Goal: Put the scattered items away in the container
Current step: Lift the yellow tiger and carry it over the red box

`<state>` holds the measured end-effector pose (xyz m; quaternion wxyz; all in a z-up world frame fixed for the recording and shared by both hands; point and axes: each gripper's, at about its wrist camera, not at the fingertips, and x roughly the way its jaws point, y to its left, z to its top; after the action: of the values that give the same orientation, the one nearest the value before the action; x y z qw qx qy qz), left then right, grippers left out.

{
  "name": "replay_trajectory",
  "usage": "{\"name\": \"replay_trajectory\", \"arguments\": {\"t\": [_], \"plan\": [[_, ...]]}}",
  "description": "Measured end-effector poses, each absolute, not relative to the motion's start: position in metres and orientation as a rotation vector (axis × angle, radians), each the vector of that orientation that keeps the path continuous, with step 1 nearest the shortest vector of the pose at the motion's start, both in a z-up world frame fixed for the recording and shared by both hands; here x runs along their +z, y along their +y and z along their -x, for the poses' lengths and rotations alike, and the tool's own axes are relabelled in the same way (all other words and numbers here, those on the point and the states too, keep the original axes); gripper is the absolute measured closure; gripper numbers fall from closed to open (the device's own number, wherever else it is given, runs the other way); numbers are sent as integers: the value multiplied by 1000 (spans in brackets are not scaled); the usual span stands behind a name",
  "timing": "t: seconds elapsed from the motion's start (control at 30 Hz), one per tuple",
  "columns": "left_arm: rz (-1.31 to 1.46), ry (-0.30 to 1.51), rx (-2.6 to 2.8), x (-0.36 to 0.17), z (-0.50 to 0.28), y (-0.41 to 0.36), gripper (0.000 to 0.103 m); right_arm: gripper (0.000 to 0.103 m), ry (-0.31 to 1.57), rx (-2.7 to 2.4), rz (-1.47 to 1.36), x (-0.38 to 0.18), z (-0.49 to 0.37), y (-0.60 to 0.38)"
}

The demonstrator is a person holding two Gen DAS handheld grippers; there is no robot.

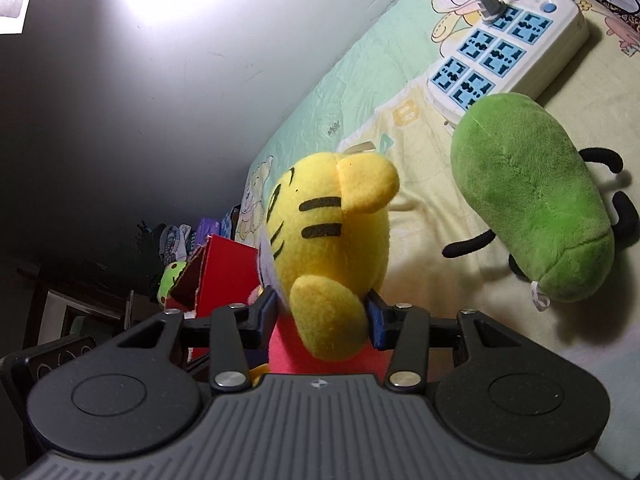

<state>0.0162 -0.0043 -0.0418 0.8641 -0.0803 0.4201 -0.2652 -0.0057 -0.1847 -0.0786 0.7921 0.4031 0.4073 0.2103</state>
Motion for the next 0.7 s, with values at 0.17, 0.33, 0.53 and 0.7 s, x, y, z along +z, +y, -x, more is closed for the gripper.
{"name": "replay_trajectory", "arguments": {"t": [0.17,0.33,0.53,0.7], "plan": [[171,778,-549,-10,-1,21,3,55,800,491,-840,-48,12,-160],[175,700,-517,9,10,59,3,55,749,526,-803,-28,17,-134],[211,667,-465,19,17,114,3,55,733,582,-760,-16,9,-77],[264,676,-468,17,17,151,3,55,686,606,-682,-6,3,-29]]}}
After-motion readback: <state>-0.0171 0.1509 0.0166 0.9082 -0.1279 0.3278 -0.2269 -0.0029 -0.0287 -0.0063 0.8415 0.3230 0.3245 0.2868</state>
